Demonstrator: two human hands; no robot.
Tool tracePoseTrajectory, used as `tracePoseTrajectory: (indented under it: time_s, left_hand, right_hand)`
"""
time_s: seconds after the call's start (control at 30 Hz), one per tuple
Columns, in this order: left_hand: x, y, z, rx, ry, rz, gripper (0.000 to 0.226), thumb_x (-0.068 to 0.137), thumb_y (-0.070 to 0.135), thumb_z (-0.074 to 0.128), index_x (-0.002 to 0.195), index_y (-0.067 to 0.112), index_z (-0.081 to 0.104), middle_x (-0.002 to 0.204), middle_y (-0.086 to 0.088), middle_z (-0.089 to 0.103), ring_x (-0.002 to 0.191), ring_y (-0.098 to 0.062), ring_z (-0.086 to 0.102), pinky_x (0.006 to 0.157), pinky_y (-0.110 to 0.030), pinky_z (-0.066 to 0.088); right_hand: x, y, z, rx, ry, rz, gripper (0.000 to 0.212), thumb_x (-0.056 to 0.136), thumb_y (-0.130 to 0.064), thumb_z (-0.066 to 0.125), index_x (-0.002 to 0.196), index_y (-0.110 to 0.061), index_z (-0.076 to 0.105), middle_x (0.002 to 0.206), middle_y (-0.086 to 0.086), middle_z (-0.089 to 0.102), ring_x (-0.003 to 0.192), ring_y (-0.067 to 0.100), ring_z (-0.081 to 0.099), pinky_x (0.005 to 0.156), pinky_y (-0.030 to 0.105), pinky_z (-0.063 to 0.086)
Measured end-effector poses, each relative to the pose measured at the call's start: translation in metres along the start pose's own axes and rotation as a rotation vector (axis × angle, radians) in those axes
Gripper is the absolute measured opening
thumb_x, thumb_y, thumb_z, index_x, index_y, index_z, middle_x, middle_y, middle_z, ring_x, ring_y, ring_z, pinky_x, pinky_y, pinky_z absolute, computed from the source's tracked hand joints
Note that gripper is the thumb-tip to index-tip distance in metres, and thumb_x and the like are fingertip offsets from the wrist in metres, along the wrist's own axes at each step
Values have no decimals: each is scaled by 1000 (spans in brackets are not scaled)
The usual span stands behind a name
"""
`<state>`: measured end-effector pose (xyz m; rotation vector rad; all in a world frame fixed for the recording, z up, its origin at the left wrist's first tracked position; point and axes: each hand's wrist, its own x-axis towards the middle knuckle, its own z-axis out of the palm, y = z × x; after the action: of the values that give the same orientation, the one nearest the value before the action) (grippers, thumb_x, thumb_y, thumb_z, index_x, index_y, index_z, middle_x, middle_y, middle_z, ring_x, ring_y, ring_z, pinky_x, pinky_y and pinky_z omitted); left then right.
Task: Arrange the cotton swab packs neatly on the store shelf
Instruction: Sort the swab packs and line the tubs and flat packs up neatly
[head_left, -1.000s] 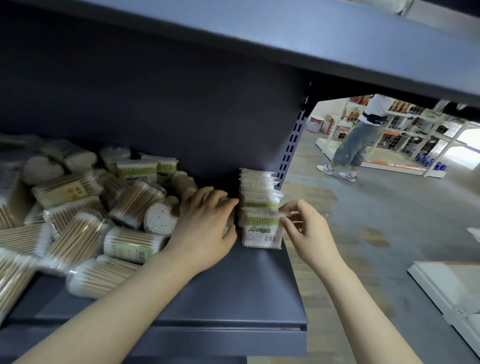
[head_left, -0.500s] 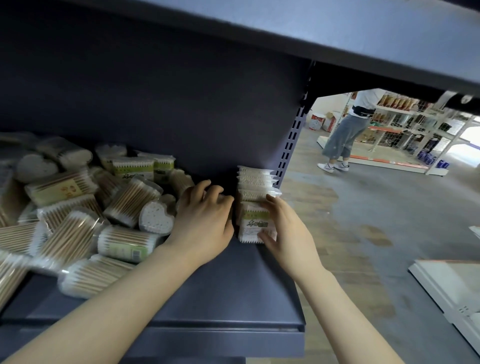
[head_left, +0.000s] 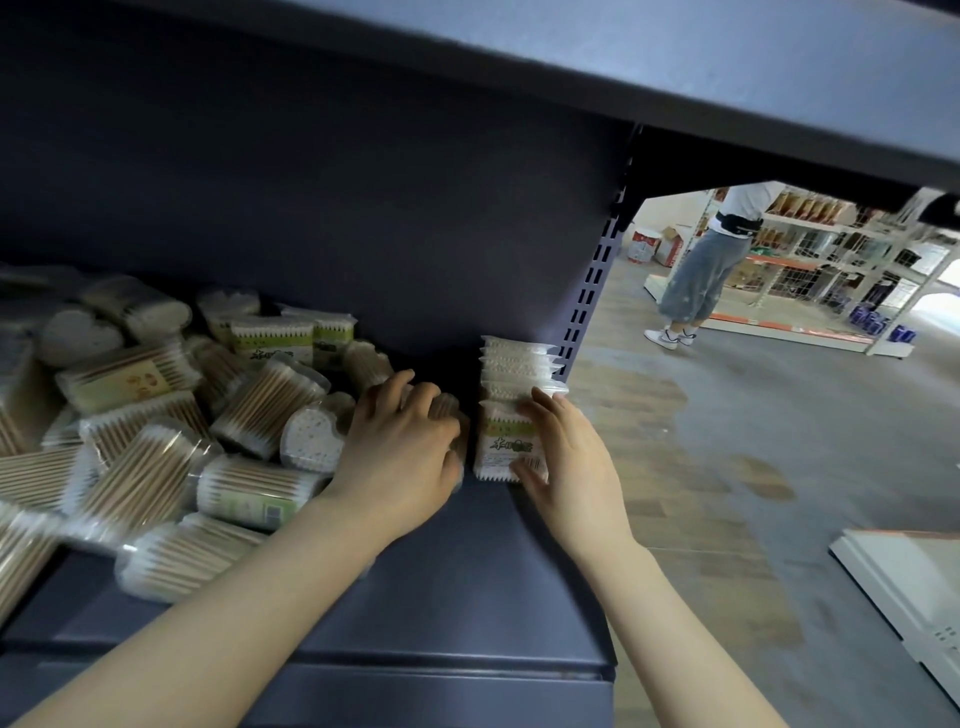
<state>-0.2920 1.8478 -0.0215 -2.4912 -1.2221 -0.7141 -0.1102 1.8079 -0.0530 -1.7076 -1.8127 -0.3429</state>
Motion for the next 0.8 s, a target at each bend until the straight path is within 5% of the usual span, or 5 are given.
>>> tracePoseTrajectory:
  time_s: [0.2, 0.5, 0.6, 0.7, 0.8]
  left_hand:
    - [-1, 0, 0, -28, -49, -26, 22, 49, 24, 84, 66, 18, 70, 96, -10, 67, 100, -39, 61, 66, -48, 52]
    - [-4, -2, -5, -72, -117, -1, 13, 57, 25, 76, 62, 16, 67, 100, -11, 67, 103, -43, 59, 66, -51, 51]
    - [-4, 1, -9, -135, -208, -58, 21, 78, 30, 63, 92, 15, 69, 136, -12, 48, 134, -40, 29, 97, -54, 34]
    - [-4, -3, -13, -125, -268, -124, 55, 86, 49, 33, 133, 22, 45, 153, -6, 19, 142, -29, 0, 111, -46, 15]
    - [-6, -10, -18, -96, -173, -89, 52, 82, 44, 38, 119, 15, 59, 135, -14, 47, 133, -39, 33, 95, -56, 37]
  right_hand:
    - [1, 2, 2, 5, 24, -10, 65, 60, -2, 71, 123, -10, 56, 131, 8, 53, 124, 27, 44, 105, 29, 29]
    - [5, -7, -9, 16, 14, -34, 68, 62, -11, 64, 127, -18, 45, 129, 13, 50, 114, 33, 50, 95, 36, 39]
    - [7, -11, -11, 17, 20, -36, 70, 62, -11, 63, 127, -21, 42, 128, 15, 51, 112, 34, 51, 93, 37, 41]
    - [7, -17, -14, 21, 29, -39, 71, 62, -9, 63, 129, -22, 41, 128, 15, 51, 113, 33, 49, 95, 39, 40]
    - [10, -22, -17, -43, 77, -54, 69, 62, -13, 60, 127, -22, 41, 125, 14, 53, 112, 31, 47, 99, 46, 39]
